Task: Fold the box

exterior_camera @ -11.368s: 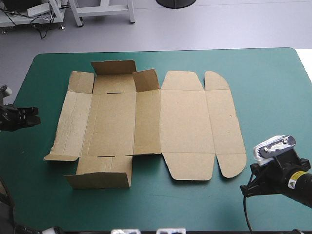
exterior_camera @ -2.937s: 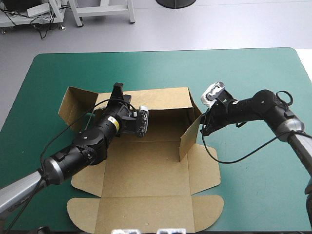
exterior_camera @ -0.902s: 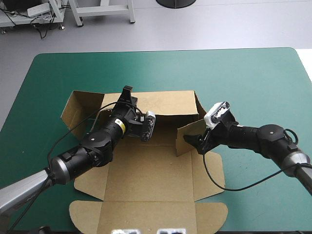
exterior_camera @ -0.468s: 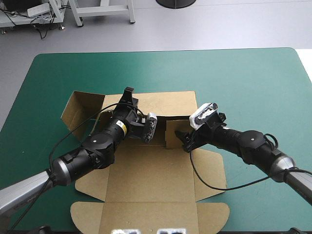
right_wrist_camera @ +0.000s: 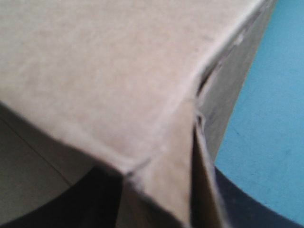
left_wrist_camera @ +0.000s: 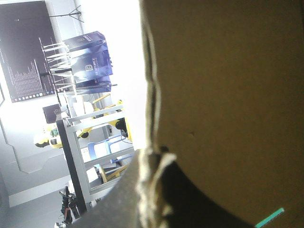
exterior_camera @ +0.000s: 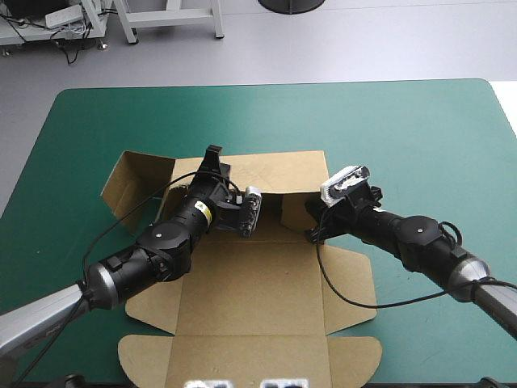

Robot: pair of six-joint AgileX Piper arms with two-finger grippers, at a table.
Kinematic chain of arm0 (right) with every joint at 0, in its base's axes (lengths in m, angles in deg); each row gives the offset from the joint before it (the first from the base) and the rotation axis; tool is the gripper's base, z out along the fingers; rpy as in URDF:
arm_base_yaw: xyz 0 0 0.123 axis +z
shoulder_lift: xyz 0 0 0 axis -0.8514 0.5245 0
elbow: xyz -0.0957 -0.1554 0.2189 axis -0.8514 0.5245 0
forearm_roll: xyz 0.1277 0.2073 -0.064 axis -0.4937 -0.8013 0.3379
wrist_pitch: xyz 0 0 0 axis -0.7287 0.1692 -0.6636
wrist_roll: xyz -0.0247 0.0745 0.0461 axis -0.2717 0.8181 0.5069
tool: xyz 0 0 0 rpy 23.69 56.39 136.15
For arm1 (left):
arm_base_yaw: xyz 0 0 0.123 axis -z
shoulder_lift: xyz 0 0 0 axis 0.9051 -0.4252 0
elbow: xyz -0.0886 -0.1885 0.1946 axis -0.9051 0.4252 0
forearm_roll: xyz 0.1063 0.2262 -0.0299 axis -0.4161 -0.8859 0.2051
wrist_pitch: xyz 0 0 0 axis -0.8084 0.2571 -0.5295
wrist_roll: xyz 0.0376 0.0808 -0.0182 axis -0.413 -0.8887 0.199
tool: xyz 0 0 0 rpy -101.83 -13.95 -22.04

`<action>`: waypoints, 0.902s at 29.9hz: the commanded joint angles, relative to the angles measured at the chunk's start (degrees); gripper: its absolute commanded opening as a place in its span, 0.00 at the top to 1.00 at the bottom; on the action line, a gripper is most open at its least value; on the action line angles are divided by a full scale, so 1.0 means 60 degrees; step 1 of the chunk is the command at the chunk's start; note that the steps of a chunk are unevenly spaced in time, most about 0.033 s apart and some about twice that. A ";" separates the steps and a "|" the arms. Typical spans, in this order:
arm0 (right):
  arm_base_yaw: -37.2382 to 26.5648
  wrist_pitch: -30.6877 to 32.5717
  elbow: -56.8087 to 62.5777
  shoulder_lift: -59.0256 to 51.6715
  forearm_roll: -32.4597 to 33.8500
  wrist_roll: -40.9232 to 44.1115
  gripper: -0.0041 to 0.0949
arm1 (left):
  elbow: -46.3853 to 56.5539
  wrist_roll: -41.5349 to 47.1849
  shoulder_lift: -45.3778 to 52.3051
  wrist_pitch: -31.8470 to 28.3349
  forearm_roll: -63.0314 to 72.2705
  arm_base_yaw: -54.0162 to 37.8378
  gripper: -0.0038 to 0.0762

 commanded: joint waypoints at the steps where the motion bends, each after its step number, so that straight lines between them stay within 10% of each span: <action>1: 0.0062 0.1737 -0.0235 -0.0192 -0.0168 -0.0314 0.87 | -0.0157 0.0066 0.0118 -0.0764 0.0041 0.0142 0.94; 9: 0.0062 0.2195 -0.0235 0.0164 -0.0358 -0.0226 0.97 | -0.0157 0.0045 0.0193 -0.0965 -0.0048 0.0142 0.92; 19: 0.0062 0.1615 -0.0235 0.0342 -0.0358 -0.0172 0.97 | -0.0157 0.1262 0.1042 -0.1789 0.0139 0.0142 0.45; 27: 0.0062 0.0479 -0.0235 0.0342 -0.0380 0.0220 0.97 | -0.0157 0.1372 0.1903 -0.1987 0.2032 0.0355 0.42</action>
